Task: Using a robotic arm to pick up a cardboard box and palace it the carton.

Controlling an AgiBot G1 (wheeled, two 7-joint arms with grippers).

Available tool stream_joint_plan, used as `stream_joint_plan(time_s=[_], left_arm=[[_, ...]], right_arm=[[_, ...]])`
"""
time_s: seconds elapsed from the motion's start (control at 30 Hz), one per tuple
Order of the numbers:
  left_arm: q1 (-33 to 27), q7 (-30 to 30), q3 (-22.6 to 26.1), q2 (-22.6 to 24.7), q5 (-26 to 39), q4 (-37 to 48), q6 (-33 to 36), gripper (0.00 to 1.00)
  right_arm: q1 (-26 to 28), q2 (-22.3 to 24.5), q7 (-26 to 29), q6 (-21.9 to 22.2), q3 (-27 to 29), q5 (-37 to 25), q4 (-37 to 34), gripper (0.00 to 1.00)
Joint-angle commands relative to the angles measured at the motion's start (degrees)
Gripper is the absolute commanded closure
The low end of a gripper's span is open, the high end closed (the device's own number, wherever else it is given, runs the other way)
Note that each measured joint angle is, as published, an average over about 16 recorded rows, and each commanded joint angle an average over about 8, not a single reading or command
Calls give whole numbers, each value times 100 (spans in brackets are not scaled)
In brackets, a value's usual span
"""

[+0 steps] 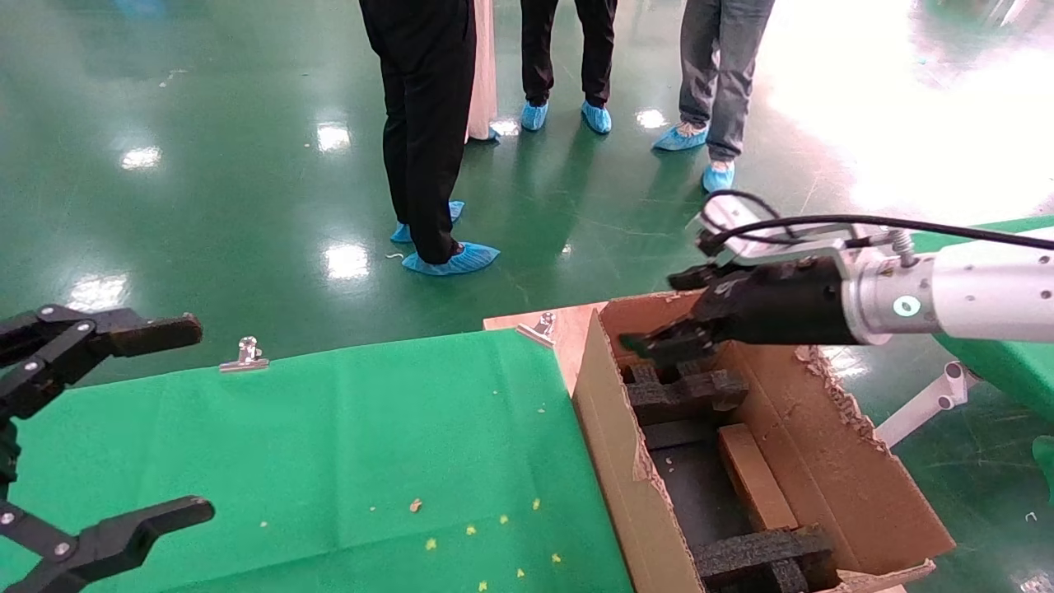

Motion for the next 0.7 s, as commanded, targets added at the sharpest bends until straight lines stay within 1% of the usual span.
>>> stream_joint_plan(time_s=[0.03,0.57,0.7], left_arm=[[0,0,0,0,0,0,0,0],[-1,1,2,-1,-1,1,0,0],[-1,1,2,-1,-1,1,0,0]], right_arm=[[-163,-41,-132,-143,252,94,-3,0],[-1527,-386,-1241,-1335,2361,877,-24,0],[-1718,-434,-1396,-1503,2657,987,-27,0]])
